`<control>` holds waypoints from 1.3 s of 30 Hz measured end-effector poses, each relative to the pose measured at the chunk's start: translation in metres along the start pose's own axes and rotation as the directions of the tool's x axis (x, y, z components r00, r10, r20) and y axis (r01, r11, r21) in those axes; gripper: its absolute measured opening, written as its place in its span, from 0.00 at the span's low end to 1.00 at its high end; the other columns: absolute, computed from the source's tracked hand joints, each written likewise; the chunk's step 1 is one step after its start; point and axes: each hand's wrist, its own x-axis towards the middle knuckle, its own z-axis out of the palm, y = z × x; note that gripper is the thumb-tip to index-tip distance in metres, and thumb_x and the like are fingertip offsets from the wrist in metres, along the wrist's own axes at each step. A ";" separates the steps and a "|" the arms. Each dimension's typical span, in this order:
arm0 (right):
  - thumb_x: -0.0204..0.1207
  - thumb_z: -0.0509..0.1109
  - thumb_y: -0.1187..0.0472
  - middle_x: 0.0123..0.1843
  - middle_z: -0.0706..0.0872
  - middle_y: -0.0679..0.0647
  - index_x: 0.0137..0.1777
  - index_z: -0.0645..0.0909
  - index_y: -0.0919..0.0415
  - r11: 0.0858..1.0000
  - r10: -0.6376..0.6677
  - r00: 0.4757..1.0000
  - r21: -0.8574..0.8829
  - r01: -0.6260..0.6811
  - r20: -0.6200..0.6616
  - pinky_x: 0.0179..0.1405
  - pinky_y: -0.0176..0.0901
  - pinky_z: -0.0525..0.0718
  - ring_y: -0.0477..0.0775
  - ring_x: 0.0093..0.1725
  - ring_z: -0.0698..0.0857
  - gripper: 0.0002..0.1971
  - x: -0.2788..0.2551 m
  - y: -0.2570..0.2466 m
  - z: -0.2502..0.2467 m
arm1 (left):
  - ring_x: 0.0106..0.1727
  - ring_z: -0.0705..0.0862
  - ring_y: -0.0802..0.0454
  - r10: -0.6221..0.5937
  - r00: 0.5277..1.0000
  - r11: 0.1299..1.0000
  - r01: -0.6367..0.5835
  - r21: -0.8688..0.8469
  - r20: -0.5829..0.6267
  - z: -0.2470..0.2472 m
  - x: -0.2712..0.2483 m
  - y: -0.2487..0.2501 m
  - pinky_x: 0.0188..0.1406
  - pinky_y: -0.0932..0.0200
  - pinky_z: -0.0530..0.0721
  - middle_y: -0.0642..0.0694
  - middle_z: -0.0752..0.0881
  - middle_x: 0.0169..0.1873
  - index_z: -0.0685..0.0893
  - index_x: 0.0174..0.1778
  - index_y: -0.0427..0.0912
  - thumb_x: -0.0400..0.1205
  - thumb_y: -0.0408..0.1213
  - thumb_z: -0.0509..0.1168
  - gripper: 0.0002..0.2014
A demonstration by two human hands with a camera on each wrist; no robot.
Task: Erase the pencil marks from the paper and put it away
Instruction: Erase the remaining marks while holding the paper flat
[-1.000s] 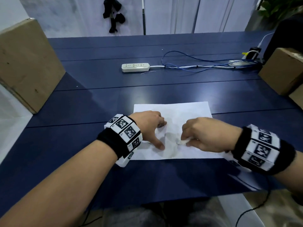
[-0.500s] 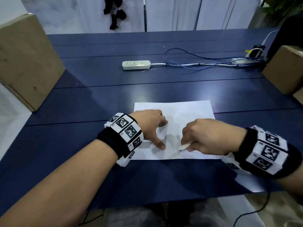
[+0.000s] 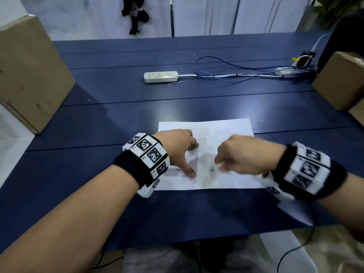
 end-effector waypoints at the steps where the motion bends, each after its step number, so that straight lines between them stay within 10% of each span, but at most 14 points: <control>1: 0.76 0.67 0.45 0.46 0.90 0.48 0.52 0.87 0.51 0.997 0.079 0.996 0.011 -0.079 -0.028 0.50 0.52 0.86 0.55 0.50 0.85 0.14 0.006 0.008 -0.005 | 0.55 0.80 0.52 0.007 1.000 1.000 -0.007 -0.002 -0.001 0.000 0.000 0.001 0.49 0.49 0.85 0.57 0.76 0.57 0.80 0.61 0.52 0.59 0.70 0.76 0.38; 4: 0.77 0.66 0.40 0.40 0.89 0.49 0.45 0.86 0.54 0.987 0.159 0.981 -0.002 -0.160 -0.107 0.43 0.53 0.86 0.55 0.45 0.84 0.18 0.014 0.026 -0.007 | 0.58 0.79 0.53 0.022 1.000 1.000 -0.022 -0.010 -0.004 0.000 -0.002 0.001 0.45 0.55 0.79 0.58 0.76 0.59 0.79 0.65 0.54 0.61 0.68 0.77 0.39; 10: 0.78 0.70 0.52 0.54 0.88 0.45 0.60 0.88 0.49 0.987 -0.128 0.990 0.109 0.121 0.064 0.57 0.43 0.80 0.47 0.56 0.81 0.12 -0.016 -0.009 0.005 | 0.53 0.80 0.53 0.000 1.000 1.000 0.000 -0.010 0.000 0.001 0.001 -0.001 0.50 0.48 0.85 0.57 0.76 0.56 0.80 0.61 0.50 0.58 0.70 0.76 0.40; 16: 0.77 0.69 0.46 0.39 0.89 0.50 0.46 0.86 0.56 0.987 0.158 0.985 -0.003 -0.158 -0.063 0.43 0.53 0.86 0.55 0.45 0.84 0.14 0.019 0.023 -0.012 | 0.57 0.79 0.53 0.006 1.000 1.000 -0.006 -0.019 0.004 -0.002 -0.001 0.001 0.50 0.52 0.83 0.57 0.76 0.59 0.80 0.64 0.52 0.60 0.68 0.77 0.40; 23: 0.77 0.69 0.50 0.52 0.88 0.45 0.58 0.87 0.49 0.994 -0.065 0.997 0.091 0.061 0.042 0.54 0.50 0.83 0.51 0.55 0.83 0.13 -0.017 -0.010 0.006 | 0.54 0.79 0.52 -0.002 1.000 1.000 0.002 -0.008 0.014 -0.001 0.000 0.001 0.48 0.49 0.85 0.57 0.75 0.55 0.79 0.59 0.52 0.58 0.70 0.76 0.38; 29: 0.77 0.68 0.46 0.42 0.87 0.50 0.45 0.87 0.53 0.972 0.230 0.972 0.053 -0.228 -0.039 0.45 0.54 0.88 0.60 0.48 0.85 0.12 0.011 0.020 -0.007 | 0.60 0.78 0.53 0.004 1.000 1.000 -0.004 -0.010 0.015 -0.003 0.000 0.002 0.49 0.51 0.82 0.59 0.75 0.60 0.78 0.67 0.54 0.60 0.69 0.77 0.41; 35: 0.77 0.68 0.52 0.49 0.87 0.49 0.56 0.87 0.53 0.998 -0.065 0.997 0.030 0.064 0.035 0.50 0.53 0.82 0.55 0.52 0.82 0.12 -0.013 -0.001 0.010 | 0.57 0.78 0.52 -0.015 0.999 1.000 0.015 0.000 0.030 -0.002 0.002 0.002 0.47 0.51 0.83 0.58 0.75 0.57 0.78 0.60 0.53 0.59 0.69 0.76 0.38; 39: 0.76 0.69 0.50 0.40 0.89 0.53 0.47 0.87 0.59 0.997 0.036 0.999 0.066 -0.037 0.020 0.48 0.54 0.85 0.56 0.44 0.83 0.13 0.005 0.010 -0.003 | 0.57 0.79 0.52 -0.011 1.000 1.000 0.011 0.000 0.025 -0.002 0.002 0.002 0.45 0.52 0.81 0.58 0.75 0.57 0.79 0.60 0.52 0.59 0.69 0.77 0.38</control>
